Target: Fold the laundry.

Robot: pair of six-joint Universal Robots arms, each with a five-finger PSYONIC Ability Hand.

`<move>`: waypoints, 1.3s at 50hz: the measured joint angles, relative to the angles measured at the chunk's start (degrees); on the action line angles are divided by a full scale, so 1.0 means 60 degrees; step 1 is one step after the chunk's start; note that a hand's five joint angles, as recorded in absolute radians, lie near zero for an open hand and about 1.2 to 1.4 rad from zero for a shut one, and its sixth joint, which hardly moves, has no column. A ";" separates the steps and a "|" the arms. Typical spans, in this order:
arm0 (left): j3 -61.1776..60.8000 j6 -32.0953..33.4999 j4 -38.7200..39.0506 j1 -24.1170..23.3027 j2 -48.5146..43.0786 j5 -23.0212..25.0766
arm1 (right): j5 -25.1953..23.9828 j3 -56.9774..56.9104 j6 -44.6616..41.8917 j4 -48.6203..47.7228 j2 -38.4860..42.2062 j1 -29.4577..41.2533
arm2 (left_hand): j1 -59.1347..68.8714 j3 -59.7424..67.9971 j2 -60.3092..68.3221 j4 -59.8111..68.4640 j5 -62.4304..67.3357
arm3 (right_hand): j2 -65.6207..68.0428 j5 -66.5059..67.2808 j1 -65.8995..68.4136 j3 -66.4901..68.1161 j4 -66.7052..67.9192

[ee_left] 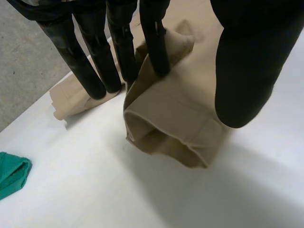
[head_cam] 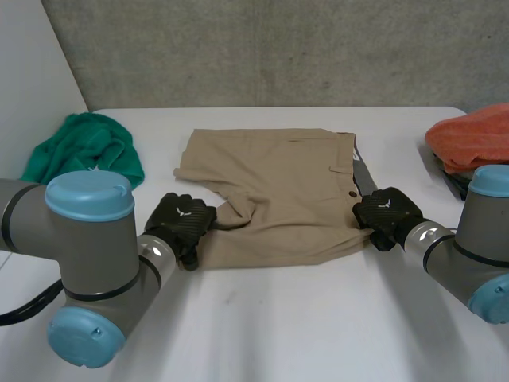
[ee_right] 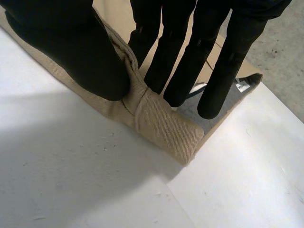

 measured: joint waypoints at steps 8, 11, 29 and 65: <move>0.0086 0.0139 0.0148 0.0022 -0.0303 -0.0093 | 0.0022 -0.0005 -0.0019 0.0086 0.0009 0.0049 | -0.1777 -0.1868 -0.1814 -0.1846 -0.1933 | 0.0000 0.0001 0.0000 0.0000 0.0002; 0.0263 0.0331 0.0123 0.0043 -0.0635 -0.0128 | 0.0022 -0.0005 -0.0031 0.0137 0.0009 0.0089 | -0.1927 -0.2041 -0.2003 -0.2014 -0.2099 | 0.0000 0.0002 0.0000 0.0000 0.0002; 0.0344 0.0295 -0.0673 0.0018 -0.0340 0.0065 | 0.0296 0.0294 -0.0076 0.1459 -0.1262 0.0058 | 0.5728 0.6063 0.6156 0.6200 0.5920 | 0.0000 0.0001 0.0000 0.0000 0.0002; 0.5047 0.0146 -0.2796 0.0515 0.0224 0.0687 | 0.1027 -0.4527 0.1280 0.5491 -0.1911 0.0208 | 0.5728 0.6086 0.6183 0.6210 0.5927 | 0.0000 0.0050 0.0193 0.0061 0.0037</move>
